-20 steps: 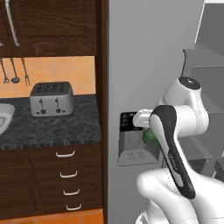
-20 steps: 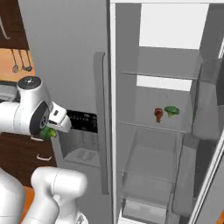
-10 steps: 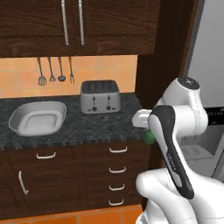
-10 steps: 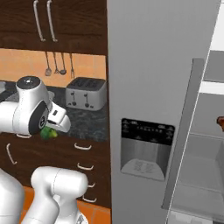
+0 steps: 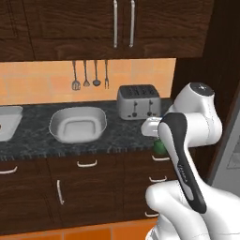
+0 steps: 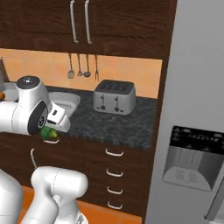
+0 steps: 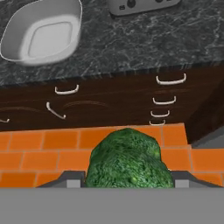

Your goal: Place one broccoli and one chicken drumstick in each tupperware on the nearby counter, to pack two identical lunches.

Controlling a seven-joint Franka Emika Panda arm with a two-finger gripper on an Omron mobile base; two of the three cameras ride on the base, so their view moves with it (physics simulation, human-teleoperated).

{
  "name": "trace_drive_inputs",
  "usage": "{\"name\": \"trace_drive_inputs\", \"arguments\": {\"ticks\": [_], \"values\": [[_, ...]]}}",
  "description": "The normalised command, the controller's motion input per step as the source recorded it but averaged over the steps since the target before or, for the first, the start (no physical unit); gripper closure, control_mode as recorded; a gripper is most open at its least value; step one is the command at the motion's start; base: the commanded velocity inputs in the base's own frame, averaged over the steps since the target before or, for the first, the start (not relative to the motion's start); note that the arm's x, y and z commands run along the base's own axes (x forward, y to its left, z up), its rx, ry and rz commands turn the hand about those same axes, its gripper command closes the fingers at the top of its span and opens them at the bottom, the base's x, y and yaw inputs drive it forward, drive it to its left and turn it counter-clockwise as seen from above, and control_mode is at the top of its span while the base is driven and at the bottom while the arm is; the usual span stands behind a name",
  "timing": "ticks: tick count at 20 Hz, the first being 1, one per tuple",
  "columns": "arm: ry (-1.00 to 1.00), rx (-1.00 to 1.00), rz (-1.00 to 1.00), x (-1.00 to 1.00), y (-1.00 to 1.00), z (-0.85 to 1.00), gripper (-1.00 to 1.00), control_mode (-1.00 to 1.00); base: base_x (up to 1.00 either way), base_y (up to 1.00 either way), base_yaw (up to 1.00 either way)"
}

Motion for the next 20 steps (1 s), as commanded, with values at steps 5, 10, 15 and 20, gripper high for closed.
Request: {"name": "trace_drive_inputs", "arguments": {"ticks": [5, 10, 15, 20], "values": [[0.0, 0.0, 0.0, 0.0, 0.0, 0.0, 1.0, 1.0, 0.07, 0.73, -0.01], [0.0, 0.0, 0.0, 0.0, 0.0, 0.0, 1.0, 1.0, 0.2, 0.86, -0.04], [0.0, 0.0, 0.0, 0.0, 0.0, 0.0, 1.0, 1.0, 0.36, 0.87, -0.04], [0.0, 0.0, 0.0, 0.0, 0.0, 0.0, 1.0, 1.0, 0.57, 0.87, -0.04]]}}
